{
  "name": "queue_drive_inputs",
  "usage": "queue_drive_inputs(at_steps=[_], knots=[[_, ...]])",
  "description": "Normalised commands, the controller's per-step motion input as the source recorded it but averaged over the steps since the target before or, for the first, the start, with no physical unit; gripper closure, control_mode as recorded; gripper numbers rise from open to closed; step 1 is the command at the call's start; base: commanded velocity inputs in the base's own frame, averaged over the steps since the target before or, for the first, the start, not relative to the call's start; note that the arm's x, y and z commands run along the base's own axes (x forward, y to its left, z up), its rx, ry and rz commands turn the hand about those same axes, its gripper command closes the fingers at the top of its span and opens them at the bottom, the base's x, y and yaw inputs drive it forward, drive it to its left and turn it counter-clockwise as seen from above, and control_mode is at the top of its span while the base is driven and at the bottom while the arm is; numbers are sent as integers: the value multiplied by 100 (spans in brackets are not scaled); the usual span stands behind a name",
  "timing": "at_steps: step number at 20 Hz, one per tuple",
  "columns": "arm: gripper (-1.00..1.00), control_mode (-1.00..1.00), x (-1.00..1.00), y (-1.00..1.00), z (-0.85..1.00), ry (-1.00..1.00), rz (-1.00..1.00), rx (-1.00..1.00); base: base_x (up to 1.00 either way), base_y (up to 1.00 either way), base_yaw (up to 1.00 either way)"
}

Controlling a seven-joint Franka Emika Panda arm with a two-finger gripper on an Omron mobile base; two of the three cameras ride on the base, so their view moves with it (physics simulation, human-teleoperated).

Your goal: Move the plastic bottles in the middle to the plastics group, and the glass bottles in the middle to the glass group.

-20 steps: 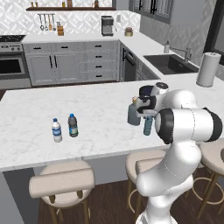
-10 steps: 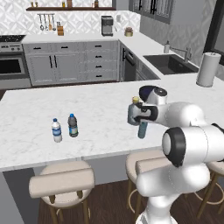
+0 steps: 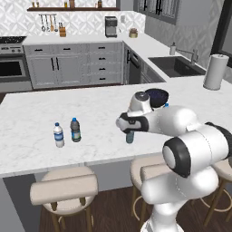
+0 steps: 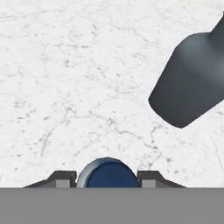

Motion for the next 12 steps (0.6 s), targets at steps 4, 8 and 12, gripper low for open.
queue_drive_inputs(at_steps=[4,8,12], knots=[[100,-100,27,81,0,-2,0,0,0,0,0],[100,-100,30,75,0,0,0,0,0,0,0],[100,-100,26,56,0,0,0,5,0,0,0]])
